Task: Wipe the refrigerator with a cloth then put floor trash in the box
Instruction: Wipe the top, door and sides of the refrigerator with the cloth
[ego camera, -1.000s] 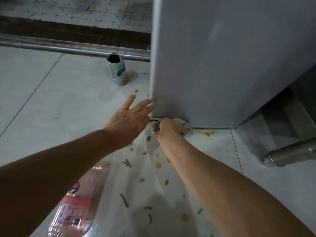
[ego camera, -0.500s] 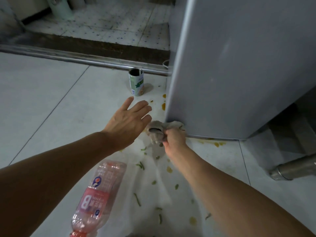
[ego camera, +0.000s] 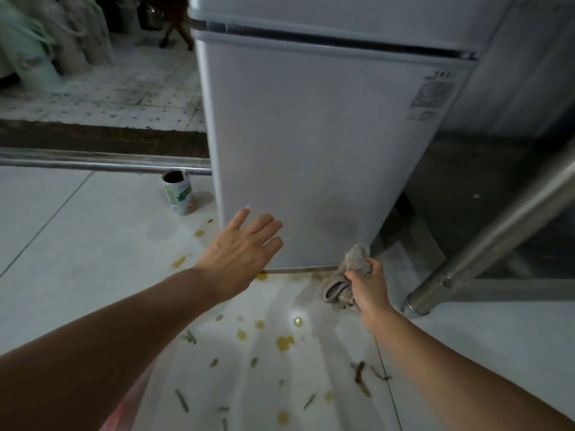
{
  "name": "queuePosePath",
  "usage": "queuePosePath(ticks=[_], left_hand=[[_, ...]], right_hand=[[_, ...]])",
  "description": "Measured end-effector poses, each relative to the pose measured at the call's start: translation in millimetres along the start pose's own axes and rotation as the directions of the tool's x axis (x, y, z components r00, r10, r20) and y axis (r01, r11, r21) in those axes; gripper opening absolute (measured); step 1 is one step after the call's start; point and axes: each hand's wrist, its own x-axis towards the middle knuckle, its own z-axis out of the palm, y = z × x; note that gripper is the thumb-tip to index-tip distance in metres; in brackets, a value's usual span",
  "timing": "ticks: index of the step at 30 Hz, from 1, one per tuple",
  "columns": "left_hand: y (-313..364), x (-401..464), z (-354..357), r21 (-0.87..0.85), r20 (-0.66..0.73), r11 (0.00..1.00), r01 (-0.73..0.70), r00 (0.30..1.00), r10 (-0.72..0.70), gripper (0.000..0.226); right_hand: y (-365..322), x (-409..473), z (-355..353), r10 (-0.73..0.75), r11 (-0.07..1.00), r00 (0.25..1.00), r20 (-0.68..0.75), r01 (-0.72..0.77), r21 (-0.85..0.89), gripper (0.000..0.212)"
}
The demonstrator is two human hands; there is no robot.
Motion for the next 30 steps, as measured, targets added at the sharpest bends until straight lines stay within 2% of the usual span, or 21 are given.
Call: queuePosePath(ticks=[5, 9, 15, 19, 23, 26, 30], left_hand=[[27.2, 39.1, 11.5, -0.031, -0.014, 0.998, -0.062, 0.998, 0.061, 0.053], [43.4, 64.3, 26.1, -0.066, 0.021, 0.992, -0.111, 0.993, 0.112, 0.054], [52.0, 94.1, 34.3, -0.014, 0.019, 0.990, -0.142, 0.990, 0.142, 0.056], [46.5, 100.1, 33.1, 0.053, 0.023, 0.988, -0.144, 0.990, 0.142, 0.056], [43.7, 100.2, 34.9, 0.052, 0.093, 0.988, -0.147, 0.986, 0.142, 0.057], [43.0, 102.6, 31.9, 0.066, 0.119, 0.985, -0.157, 0.982, 0.149, 0.055], [34.6, 105.9, 18.9, 0.104, 0.087, 0.980, -0.170, 0.983, 0.161, 0.055]], right_hand=[[8.9, 43.5, -28.9, 0.094, 0.995, 0.990, -0.107, -0.092, 0.023, 0.046], [9.0, 72.8, -34.9, 0.128, 0.990, 0.979, -0.161, -0.137, -0.045, 0.047], [15.9, 107.8, -27.5, 0.207, 0.975, 0.977, -0.043, -0.203, 0.090, 0.060], [19.9, 127.5, -27.0, 0.272, 0.928, 0.955, 0.118, -0.293, 0.232, 0.061], [15.0, 137.7, -24.4, 0.320, 0.933, 0.942, 0.101, -0.332, 0.139, 0.059], [1.3, 137.8, -21.6, 0.302, 0.937, 0.950, 0.078, -0.311, 0.159, 0.048], [-26.3, 126.8, -21.8, 0.243, 0.924, 0.969, 0.045, -0.246, 0.294, 0.067]])
